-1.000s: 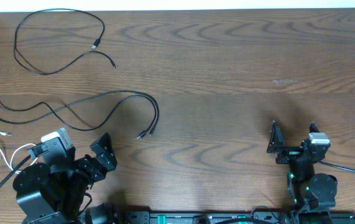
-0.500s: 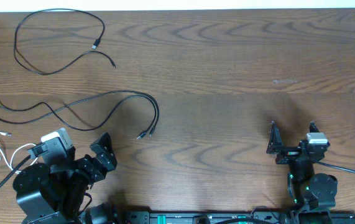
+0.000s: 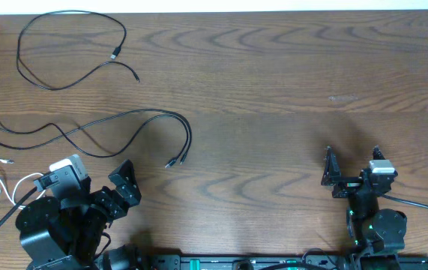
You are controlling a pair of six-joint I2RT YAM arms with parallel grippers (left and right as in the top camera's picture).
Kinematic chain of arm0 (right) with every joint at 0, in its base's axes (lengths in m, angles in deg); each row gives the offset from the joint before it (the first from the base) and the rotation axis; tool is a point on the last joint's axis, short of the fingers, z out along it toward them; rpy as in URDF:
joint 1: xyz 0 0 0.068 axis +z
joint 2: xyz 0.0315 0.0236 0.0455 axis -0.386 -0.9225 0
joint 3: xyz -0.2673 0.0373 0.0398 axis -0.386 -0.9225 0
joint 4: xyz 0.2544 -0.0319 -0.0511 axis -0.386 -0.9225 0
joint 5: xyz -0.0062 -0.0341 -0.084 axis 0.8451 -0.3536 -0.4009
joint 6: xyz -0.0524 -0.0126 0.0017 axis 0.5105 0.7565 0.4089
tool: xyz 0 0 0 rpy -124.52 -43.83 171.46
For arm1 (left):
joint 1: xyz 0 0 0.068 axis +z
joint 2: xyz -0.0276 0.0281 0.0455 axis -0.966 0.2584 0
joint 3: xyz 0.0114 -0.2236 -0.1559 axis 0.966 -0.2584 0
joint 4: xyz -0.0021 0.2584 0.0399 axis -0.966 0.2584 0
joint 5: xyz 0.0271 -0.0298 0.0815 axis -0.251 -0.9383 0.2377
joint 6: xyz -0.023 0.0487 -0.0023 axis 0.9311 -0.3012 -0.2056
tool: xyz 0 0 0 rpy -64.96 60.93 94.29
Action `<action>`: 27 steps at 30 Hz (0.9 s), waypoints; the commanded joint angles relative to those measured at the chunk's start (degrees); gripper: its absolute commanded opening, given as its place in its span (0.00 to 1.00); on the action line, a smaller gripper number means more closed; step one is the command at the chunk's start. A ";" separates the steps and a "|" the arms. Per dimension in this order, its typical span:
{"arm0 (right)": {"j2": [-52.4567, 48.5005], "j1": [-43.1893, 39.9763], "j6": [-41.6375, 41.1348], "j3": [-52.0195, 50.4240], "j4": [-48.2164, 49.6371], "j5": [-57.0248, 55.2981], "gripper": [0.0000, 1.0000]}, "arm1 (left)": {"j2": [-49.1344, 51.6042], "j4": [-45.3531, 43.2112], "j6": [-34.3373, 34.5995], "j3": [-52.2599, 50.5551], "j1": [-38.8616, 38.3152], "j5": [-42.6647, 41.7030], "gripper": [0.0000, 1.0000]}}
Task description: Untangle cables
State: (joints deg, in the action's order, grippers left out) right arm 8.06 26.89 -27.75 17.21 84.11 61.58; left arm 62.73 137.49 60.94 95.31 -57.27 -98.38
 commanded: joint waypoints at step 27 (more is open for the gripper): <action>0.31 -2.69 0.66 -0.15 -0.48 1.46 0.99 | 0.00 0.00 -0.74 0.61 -0.33 0.57 0.99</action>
State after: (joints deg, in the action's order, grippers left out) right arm 8.06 24.79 -27.75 17.21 84.05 62.50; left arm 62.73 137.49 60.94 95.31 -57.27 -98.38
